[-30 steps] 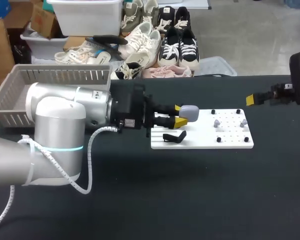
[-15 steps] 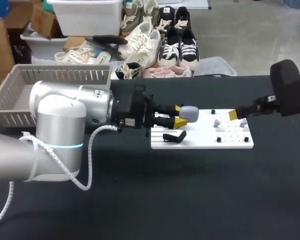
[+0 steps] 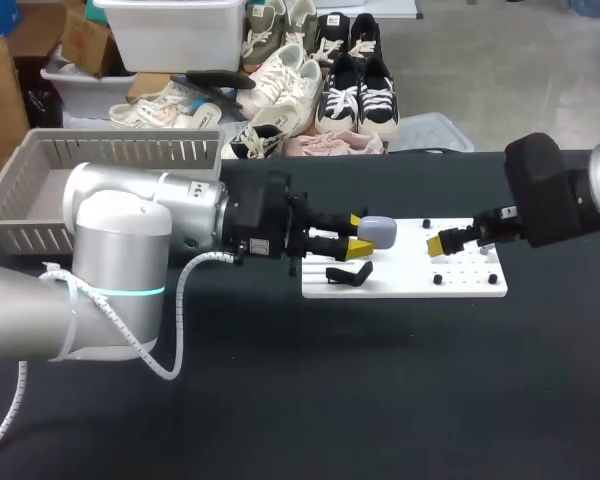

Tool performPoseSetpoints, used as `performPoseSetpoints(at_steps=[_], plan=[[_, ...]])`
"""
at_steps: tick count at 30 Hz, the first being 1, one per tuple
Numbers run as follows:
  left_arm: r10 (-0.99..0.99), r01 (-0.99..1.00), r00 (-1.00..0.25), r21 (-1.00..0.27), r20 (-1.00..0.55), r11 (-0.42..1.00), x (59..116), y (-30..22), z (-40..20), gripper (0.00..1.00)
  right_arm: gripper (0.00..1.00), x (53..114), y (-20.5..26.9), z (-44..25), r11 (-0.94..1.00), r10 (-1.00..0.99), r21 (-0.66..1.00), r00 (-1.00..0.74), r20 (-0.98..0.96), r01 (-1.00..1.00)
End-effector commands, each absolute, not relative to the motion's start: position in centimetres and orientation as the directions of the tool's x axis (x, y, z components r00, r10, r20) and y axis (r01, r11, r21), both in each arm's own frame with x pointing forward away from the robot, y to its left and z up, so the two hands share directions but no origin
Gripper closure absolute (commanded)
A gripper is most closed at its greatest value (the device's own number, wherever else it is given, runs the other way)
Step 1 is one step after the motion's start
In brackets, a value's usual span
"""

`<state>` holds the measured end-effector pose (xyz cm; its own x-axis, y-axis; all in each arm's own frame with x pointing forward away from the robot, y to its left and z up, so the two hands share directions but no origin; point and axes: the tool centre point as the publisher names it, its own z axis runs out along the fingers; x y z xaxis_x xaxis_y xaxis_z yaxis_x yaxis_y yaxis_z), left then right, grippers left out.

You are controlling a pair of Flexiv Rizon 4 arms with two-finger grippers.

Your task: Pick up each earbud case from the left stands, insert the matching earbuds, close the lid, and place the case in the box.

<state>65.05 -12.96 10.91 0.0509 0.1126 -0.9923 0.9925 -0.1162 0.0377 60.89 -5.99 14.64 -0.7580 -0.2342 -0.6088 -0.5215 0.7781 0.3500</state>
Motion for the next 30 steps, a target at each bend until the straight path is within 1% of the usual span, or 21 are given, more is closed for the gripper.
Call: performPoseSetpoints(at_steps=[1, 15, 30], plan=[[0.113, 0.99, 0.056, 0.041, -0.992, -0.133, 65.6, -13.1, 10.7, 1.0, 0.0, 60.4, -5.1, 14.8, 0.801, -0.237, 0.32, -0.759, -0.607, -0.506], [0.132, 0.988, 0.078, 0.058, -0.988, -0.146, 65.8, -13.2, 10.5, 1.0, 0.0, 60.1, -2.5, 14.2, 0.782, -0.272, 0.326, -0.762, -0.588, -0.531], [0.132, 0.988, 0.078, 0.058, -0.988, -0.146, 65.8, -13.2, 10.5, 1.0, 0.0, 62.7, -0.6, 13.4, 0.786, -0.274, 0.327, -0.769, -0.577, -0.525]])
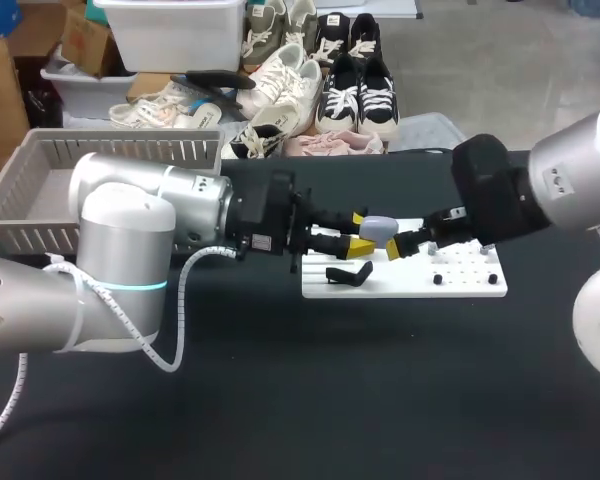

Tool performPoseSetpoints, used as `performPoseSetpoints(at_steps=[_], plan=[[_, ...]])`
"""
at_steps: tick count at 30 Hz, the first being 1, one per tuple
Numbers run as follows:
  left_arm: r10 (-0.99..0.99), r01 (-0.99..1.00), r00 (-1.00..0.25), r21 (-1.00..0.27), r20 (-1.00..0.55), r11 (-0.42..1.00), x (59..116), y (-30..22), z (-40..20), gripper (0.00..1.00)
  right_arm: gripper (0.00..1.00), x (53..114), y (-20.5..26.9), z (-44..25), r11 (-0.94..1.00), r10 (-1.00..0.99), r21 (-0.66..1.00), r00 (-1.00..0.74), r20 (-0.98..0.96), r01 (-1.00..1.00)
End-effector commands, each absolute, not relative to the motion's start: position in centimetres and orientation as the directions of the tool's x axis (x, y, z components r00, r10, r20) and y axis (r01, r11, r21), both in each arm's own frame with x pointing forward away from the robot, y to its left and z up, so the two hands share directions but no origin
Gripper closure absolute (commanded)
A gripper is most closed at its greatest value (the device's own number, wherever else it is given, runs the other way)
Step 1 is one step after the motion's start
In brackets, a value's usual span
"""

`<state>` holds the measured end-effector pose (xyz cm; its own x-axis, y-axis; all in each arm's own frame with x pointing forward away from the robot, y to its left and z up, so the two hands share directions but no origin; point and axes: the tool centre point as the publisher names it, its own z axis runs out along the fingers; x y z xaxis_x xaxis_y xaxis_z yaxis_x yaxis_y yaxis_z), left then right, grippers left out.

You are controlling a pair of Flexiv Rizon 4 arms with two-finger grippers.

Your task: Pick up each earbud case from the left stands, insert the matching earbuds, close the lid, and place the case in the box.

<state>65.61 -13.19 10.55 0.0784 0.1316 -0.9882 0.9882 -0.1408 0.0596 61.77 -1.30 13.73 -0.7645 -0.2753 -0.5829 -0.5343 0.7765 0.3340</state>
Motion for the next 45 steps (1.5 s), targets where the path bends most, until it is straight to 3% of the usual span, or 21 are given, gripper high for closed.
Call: performPoseSetpoints(at_steps=[1, 45], plan=[[0.132, 0.988, 0.078, 0.058, -0.988, -0.146, 65.8, -13.2, 10.5, 1.0, 0.0, 62.8, -0.5, 13.4, 0.79, -0.268, 0.326, -0.77, -0.578, -0.52], [0.132, 0.988, 0.078, 0.058, -0.988, -0.146, 65.8, -13.2, 10.5, 1.0, 0.0, 65.3, -1.0, 12.1, 0.835, -0.236, 0.301, -0.793, -0.561, -0.461]])
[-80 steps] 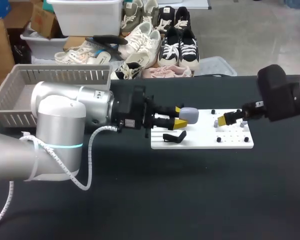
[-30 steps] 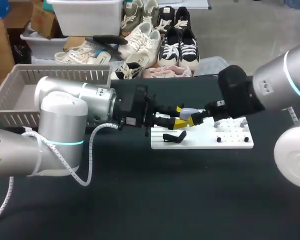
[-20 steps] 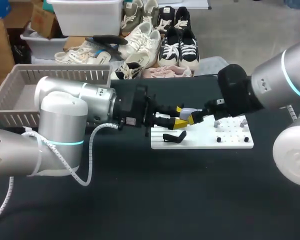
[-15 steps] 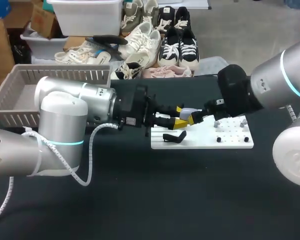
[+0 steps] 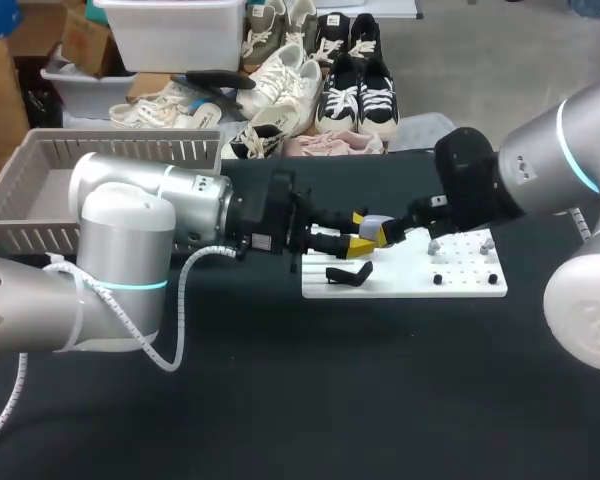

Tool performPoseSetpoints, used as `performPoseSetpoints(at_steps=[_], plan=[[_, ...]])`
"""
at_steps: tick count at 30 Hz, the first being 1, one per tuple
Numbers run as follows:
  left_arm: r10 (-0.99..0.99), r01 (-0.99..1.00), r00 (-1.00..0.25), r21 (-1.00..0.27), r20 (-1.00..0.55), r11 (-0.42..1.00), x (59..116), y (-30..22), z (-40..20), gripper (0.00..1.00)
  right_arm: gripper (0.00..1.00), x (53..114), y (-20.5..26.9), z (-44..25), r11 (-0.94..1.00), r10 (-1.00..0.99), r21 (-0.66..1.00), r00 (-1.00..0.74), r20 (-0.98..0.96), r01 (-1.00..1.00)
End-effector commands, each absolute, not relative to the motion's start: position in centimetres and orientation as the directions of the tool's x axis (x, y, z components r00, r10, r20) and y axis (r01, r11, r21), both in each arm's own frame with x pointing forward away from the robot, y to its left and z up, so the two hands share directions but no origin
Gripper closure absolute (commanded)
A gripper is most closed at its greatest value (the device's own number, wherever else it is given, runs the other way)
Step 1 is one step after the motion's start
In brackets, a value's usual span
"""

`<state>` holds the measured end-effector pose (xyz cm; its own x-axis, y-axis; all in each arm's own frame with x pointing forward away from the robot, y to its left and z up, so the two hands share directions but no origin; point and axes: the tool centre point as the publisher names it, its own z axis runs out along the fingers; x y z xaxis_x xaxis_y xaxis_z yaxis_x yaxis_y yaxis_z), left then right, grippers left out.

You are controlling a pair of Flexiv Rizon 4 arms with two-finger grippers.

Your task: Pick up each earbud case from the left stands, insert the matching earbuds, close the lid, and place the case in the box.

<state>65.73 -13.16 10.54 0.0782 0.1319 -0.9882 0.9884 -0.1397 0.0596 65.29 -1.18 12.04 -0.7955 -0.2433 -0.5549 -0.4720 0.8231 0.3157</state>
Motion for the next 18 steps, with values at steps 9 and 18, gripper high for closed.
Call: performPoseSetpoints(at_steps=[9, 18], plan=[[0.132, 0.988, 0.078, 0.058, -0.988, -0.146, 65.8, -13.2, 10.5, 1.0, 0.0, 65.6, -1.2, 13.1, 0.84, -0.219, 0.3, -0.788, -0.575, -0.452], [0.132, 0.988, 0.078, 0.058, -0.988, -0.146, 65.8, -13.2, 10.5, 1.0, 0.0, 66.7, -2.9, 15.8, 0.874, -0.204, 0.23, -0.753, -0.625, -0.427]])
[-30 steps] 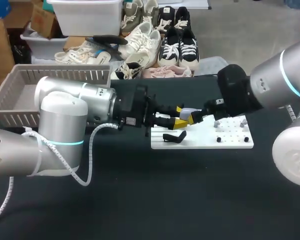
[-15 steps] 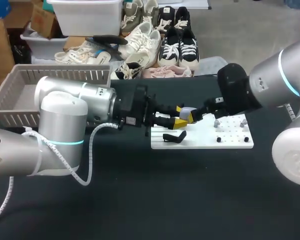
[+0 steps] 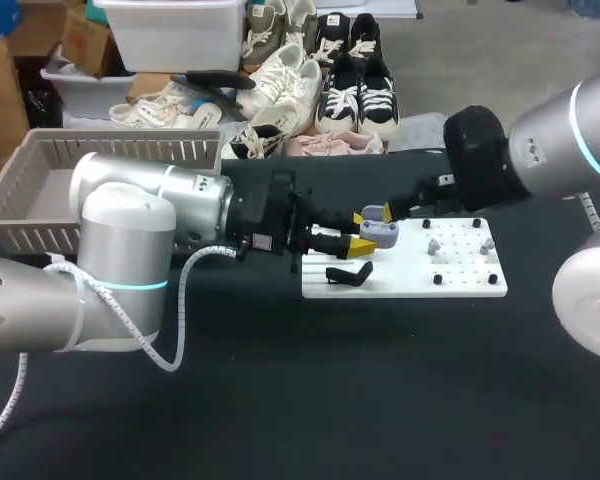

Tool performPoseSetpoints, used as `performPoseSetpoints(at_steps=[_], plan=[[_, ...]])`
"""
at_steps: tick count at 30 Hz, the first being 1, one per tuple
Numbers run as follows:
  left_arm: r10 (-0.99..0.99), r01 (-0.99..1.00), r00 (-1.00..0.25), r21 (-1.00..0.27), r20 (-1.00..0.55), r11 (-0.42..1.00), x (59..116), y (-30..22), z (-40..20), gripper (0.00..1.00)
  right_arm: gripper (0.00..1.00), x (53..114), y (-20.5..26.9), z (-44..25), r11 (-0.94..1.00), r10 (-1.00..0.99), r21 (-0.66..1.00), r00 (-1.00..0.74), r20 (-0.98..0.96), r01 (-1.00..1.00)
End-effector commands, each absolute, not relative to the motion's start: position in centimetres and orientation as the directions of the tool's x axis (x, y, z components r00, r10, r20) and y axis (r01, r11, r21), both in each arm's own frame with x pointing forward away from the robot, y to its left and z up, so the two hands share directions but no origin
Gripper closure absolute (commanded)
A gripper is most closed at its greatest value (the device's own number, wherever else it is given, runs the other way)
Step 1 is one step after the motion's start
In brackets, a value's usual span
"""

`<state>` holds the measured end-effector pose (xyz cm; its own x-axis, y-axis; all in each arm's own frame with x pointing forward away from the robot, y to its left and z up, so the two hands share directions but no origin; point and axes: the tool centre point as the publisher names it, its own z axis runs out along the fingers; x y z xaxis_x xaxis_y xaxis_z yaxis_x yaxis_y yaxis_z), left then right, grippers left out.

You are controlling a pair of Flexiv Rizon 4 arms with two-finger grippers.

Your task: Pick up each earbud case from the left stands, insert the matching earbuds, close the lid, and place the case in the box.

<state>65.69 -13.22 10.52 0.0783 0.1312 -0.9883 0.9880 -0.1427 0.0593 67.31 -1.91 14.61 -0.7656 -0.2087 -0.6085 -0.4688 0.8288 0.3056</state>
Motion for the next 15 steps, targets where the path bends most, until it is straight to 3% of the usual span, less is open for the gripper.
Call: performPoseSetpoints(at_steps=[1, 15], plan=[[0.132, 0.988, 0.078, 0.058, -0.988, -0.146, 65.8, -13.2, 10.5, 1.0, 0.0, 66.9, -3.4, 16.1, 0.882, -0.201, 0.216, -0.749, -0.631, -0.419], [0.099, 0.989, 0.085, 0.072, -0.991, -0.128, 65.9, -12.6, 10.4, 1.0, 0.0, 68.8, -10.4, 15.0, 0.961, -0.266, -0.105, -0.745, -0.611, -0.257]])
